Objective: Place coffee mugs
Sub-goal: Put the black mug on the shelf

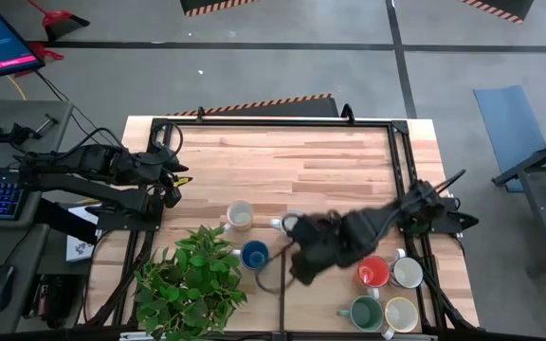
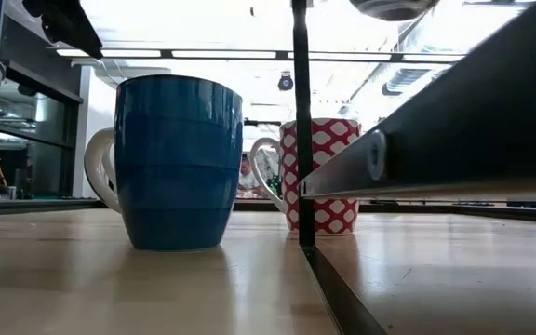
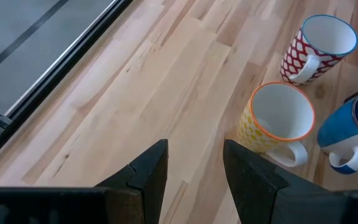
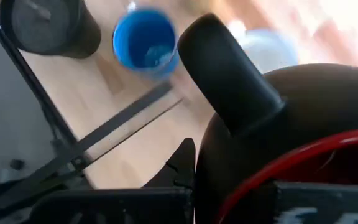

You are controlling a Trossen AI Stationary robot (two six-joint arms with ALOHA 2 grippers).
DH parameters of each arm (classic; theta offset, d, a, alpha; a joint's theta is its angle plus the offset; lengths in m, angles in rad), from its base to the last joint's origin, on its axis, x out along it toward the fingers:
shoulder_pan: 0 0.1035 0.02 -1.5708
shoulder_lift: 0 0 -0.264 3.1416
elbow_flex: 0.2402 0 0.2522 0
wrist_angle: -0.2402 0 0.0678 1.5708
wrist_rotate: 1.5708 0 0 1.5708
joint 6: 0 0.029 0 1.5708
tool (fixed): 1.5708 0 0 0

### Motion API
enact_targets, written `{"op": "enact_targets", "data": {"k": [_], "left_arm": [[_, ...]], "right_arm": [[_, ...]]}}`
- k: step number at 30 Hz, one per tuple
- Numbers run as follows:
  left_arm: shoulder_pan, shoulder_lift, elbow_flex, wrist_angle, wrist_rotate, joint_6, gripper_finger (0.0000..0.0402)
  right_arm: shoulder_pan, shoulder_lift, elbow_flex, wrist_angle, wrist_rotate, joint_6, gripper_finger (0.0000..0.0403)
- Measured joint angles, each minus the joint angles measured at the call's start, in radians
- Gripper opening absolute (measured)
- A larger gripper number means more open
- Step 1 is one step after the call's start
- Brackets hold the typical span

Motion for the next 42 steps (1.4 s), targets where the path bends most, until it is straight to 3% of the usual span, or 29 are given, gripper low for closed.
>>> {"op": "enact_targets", "data": {"k": [7,15,42], "left_arm": [[0.0,0.0,0.0,0.0,0.0,0.0,0.0145],[0.0,0.0,0.0,0.001,0.001,-0.002,0.0145],[0.0,0.0,0.0,0.001,0.005,-0.002,0.0145]], "right_arm": [[0.085,0.105,-0.001,0.0,-0.02,0.286,0.0004],[0.063,0.173,-0.001,-0.001,-0.044,0.415,0.0004],[-0.022,0.311,-0.001,0.126,-0.173,0.452,0.0004]]}}
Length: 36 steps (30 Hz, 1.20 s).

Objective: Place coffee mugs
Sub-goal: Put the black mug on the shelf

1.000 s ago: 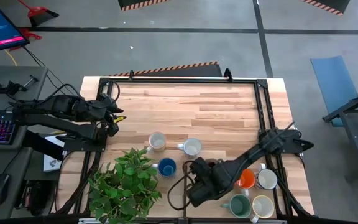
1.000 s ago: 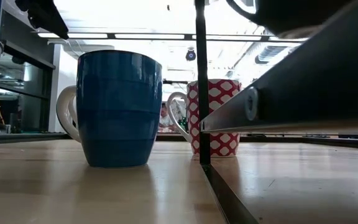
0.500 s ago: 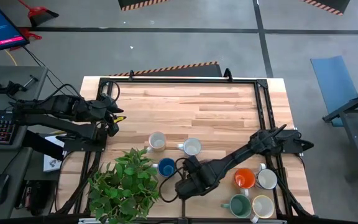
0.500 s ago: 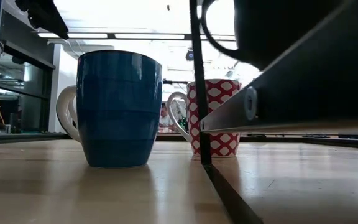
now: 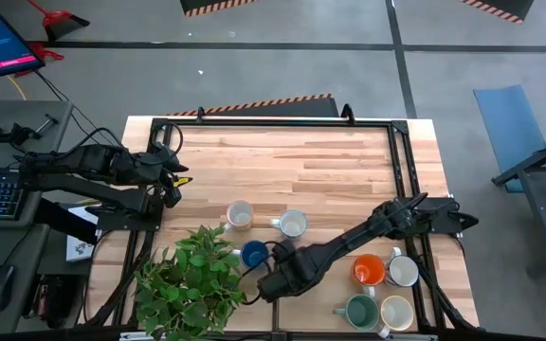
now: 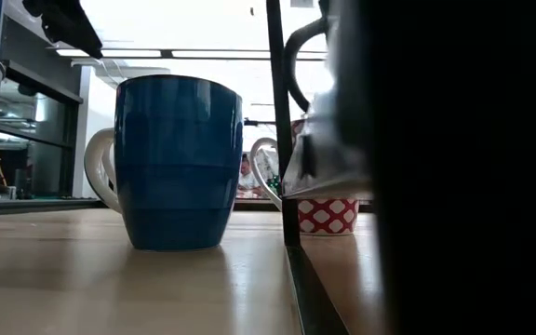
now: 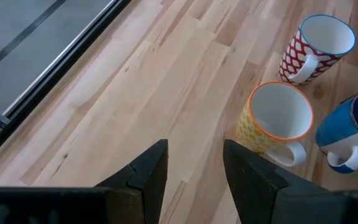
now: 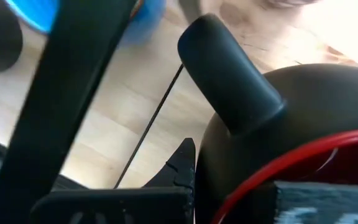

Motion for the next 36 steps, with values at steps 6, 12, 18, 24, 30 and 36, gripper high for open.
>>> {"op": "enact_targets", "data": {"k": [6,12,18,24,30,36], "left_arm": [[0.0,0.0,0.0,0.0,0.018,0.0,0.0145],[0.0,0.0,0.0,0.0,0.018,0.0,0.0145],[0.0,0.0,0.0,0.0,0.018,0.0,0.0145],[0.0,0.0,0.0,0.0,0.018,0.0,0.0145],[0.0,0.0,0.0,0.0,0.018,0.0,0.0145],[0.0,0.0,0.0,0.001,0.018,-0.008,0.0145]], "right_arm": [[-0.003,-0.006,0.0,-0.086,-0.006,0.092,0.0004],[-0.01,-0.006,0.0,-0.061,-0.006,0.092,0.0003],[-0.041,-0.006,0.0,-0.051,0.008,0.111,0.0003],[-0.051,-0.008,0.0,0.003,0.008,0.091,0.0003],[-0.05,-0.008,0.0,0.006,0.015,0.085,0.0003],[-0.05,-0.008,0.0,0.004,0.017,0.082,0.0003]]}}
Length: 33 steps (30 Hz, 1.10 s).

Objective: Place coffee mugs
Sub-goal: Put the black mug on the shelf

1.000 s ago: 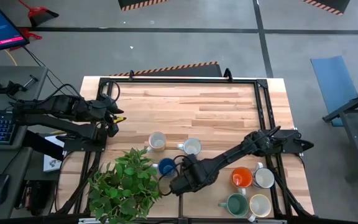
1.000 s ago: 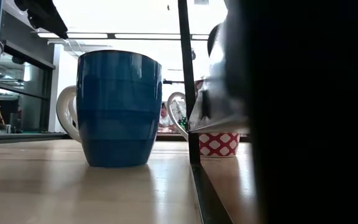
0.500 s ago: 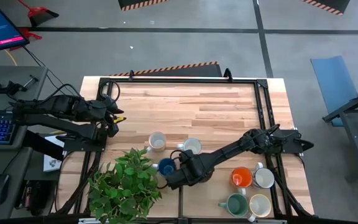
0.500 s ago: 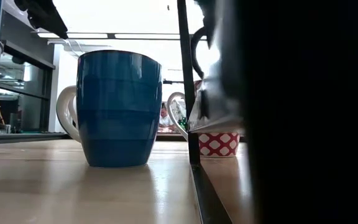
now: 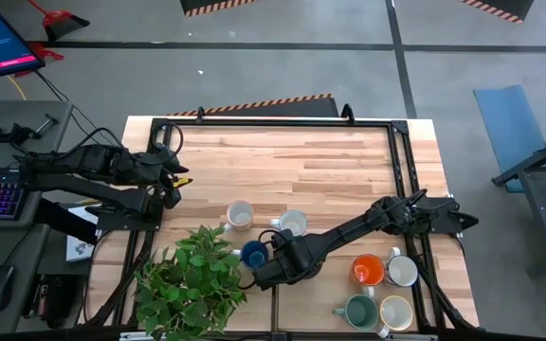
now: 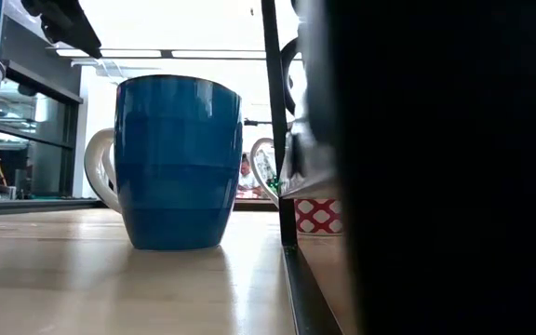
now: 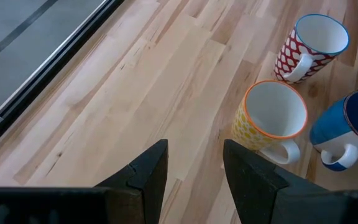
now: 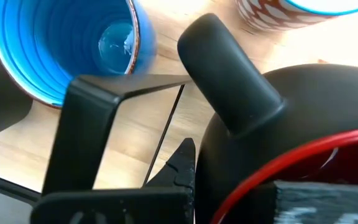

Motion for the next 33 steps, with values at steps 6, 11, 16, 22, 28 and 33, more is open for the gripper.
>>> {"op": "enact_targets", "data": {"k": [6,11,16,22,28,33], "left_arm": [[0.0,0.0,0.0,0.0,0.0,0.0,0.0145],[0.0,0.0,0.0,0.0,0.0,0.0,0.0145],[0.0,0.0,0.0,0.001,0.0,-0.001,0.0145],[0.0,0.0,0.0,0.001,0.0,-0.001,0.0145],[0.0,0.0,0.0,0.001,0.0,-0.001,0.0145],[0.0,0.0,0.0,0.001,0.0,-0.001,0.0145]], "right_arm": [[0.002,0.0,0.0,0.001,0.003,0.0,0.0003],[0.002,0.003,0.0,0.033,-0.001,0.003,0.0003],[0.002,0.017,0.003,0.06,-0.018,0.003,0.0003],[0.005,0.019,0.003,0.064,-0.003,0.003,0.0003],[0.008,0.024,0.003,0.084,-0.027,0.028,0.0003],[0.011,0.025,0.003,0.099,-0.038,0.068,0.0003]]}}
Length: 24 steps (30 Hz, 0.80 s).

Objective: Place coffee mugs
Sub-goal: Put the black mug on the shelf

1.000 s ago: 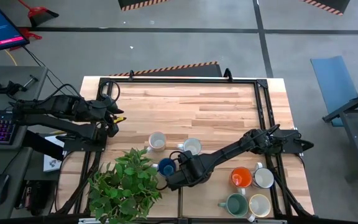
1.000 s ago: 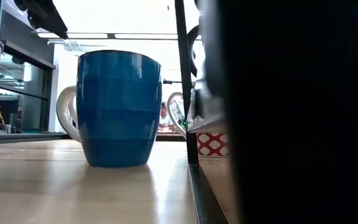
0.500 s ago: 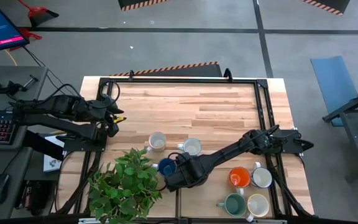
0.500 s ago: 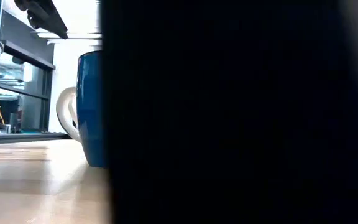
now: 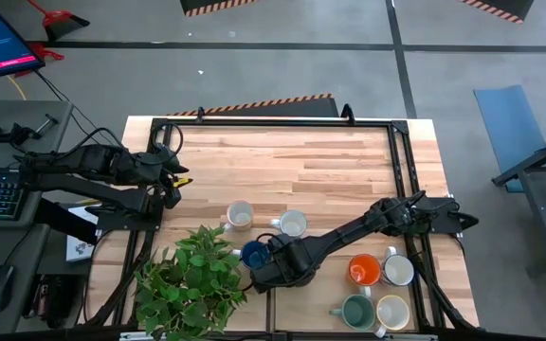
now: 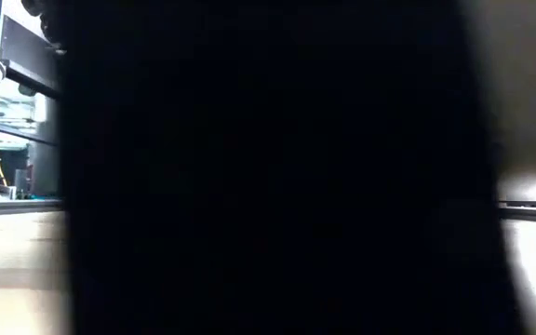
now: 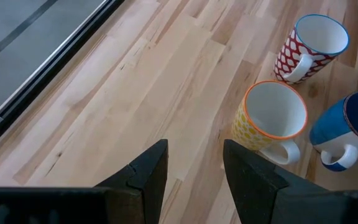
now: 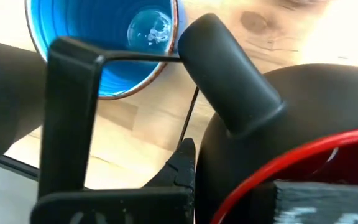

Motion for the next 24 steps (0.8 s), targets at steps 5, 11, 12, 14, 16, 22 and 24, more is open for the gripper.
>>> {"op": "enact_targets", "data": {"k": [5,11,12,14,16,22,24], "left_arm": [[0.0,0.0,0.0,0.0,0.0,0.0,0.0145],[0.0,0.0,0.0,0.0,0.0,0.005,0.0145],[0.0,0.0,0.0,0.0,0.0,0.008,0.0145],[0.0,0.0,0.0,0.0,0.0,0.008,0.0145],[0.0,0.0,0.0,0.0,0.0,0.008,0.0145],[0.0,0.0,0.0,0.0,0.0,0.008,0.0145],[0.0,0.0,0.0,0.0,0.0,0.008,0.0145]], "right_arm": [[0.004,0.0,-0.001,0.007,-0.002,0.045,0.0005],[0.011,0.002,-0.002,0.024,0.011,0.077,0.0003],[0.011,0.002,-0.002,0.027,0.011,0.083,0.0003],[0.011,0.002,-0.002,0.033,0.011,0.093,0.0004],[0.012,0.003,-0.003,0.04,0.013,0.1,0.0004],[0.014,0.004,-0.003,0.061,0.012,0.122,0.0006],[0.015,0.005,-0.003,0.068,0.008,0.122,0.0009]]}}
